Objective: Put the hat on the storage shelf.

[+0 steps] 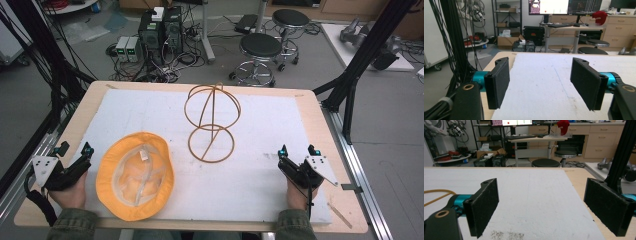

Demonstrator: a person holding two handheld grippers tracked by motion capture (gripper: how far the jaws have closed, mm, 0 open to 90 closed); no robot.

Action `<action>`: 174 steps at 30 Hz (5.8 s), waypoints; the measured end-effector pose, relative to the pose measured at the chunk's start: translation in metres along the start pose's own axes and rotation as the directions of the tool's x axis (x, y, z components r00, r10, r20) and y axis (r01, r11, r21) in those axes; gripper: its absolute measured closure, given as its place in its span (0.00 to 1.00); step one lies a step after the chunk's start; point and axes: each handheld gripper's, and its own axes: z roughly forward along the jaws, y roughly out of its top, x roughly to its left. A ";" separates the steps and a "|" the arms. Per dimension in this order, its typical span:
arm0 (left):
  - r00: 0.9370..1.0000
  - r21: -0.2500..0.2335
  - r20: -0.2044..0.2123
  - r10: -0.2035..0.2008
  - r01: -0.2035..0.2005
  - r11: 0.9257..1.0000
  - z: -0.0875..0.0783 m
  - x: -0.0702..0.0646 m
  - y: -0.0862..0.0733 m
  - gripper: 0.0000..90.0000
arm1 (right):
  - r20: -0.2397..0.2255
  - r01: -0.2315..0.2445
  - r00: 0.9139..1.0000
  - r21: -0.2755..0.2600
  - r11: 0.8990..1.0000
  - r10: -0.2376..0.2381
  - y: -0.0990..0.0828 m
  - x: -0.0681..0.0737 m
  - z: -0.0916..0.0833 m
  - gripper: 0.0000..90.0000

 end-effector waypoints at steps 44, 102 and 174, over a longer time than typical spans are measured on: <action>0.984 -0.029 0.149 -0.100 0.105 0.994 -0.010 -0.007 0.029 0.37 | 0.000 -0.012 1.000 0.010 1.000 0.012 -0.001 -0.001 0.001 0.13; 0.789 0.330 0.563 -0.246 0.059 0.942 0.024 -0.031 0.026 0.46 | -0.004 0.002 1.000 0.041 0.999 -0.002 -0.001 -0.002 0.000 0.14; 0.841 -0.029 0.540 0.041 -0.031 0.999 0.016 -0.081 0.095 0.96 | -0.012 -0.010 1.000 0.018 1.000 0.011 0.001 -0.001 -0.005 0.15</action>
